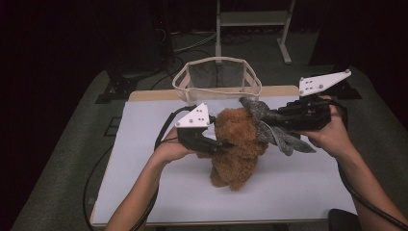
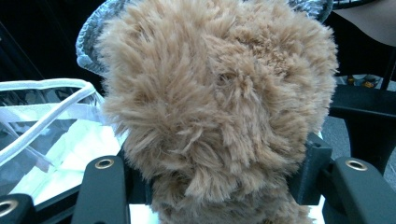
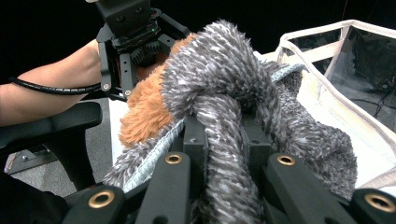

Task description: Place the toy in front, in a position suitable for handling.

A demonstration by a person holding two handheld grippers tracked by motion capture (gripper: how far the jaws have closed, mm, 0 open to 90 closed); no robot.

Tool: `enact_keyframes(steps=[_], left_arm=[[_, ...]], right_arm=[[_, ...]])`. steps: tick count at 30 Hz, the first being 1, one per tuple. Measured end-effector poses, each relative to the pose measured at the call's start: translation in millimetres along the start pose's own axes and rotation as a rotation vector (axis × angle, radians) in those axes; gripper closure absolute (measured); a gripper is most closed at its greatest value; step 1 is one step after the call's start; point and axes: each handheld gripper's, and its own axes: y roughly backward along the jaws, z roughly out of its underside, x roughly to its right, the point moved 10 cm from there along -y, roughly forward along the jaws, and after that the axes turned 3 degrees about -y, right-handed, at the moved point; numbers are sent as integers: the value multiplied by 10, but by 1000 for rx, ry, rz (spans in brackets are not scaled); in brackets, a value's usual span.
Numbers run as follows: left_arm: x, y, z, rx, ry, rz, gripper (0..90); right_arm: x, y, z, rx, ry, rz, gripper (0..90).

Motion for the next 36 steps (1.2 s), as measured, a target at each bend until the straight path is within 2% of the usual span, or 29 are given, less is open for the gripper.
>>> enact_keyframes(steps=[3,5,8,10,13,16,17,19,22,23,24,27,31,36], left_arm=[[8,21,19,-22,1,13,350],[9,56,35,-52,-3,9,272],[12,134,36,-74,-3,1,186],[15,192,5,-74,-15,-11,185],[20,203,-7,-110,-30,-26,114],[21,201,-19,-116,-26,-30,74],[9,213,-39,-118,-40,-43,71],[8,217,-48,-119,-42,-44,56],[9,220,-37,-141,-52,-49,62],[6,239,-5,-152,-70,-51,151],[6,239,-5,-152,-70,-51,201],[-4,271,29,-156,-69,-58,248],[3,307,48,-162,-77,-57,253],[0,394,117,-159,-65,-65,253]], right_arm=[[-15,-42,-19,1,7,-2,760],[-47,-137,-49,-6,13,-18,760],[-65,-188,-75,-5,16,-29,760],[-81,-245,-86,-12,25,-38,760],[-116,-356,-107,-18,27,-56,760],[-136,-418,-121,-21,30,-64,760],[-156,-477,-141,-22,34,-71,760],[-177,-531,-162,-26,42,-78,760],[-199,-578,-178,-29,45,-87,760],[-206,-603,-183,-32,54,-86,759],[-206,-603,-183,-32,54,-86,759],[-202,-574,-183,-12,56,-76,759],[-205,-540,-182,3,55,-72,759],[-174,-497,-152,25,48,-67,758]])
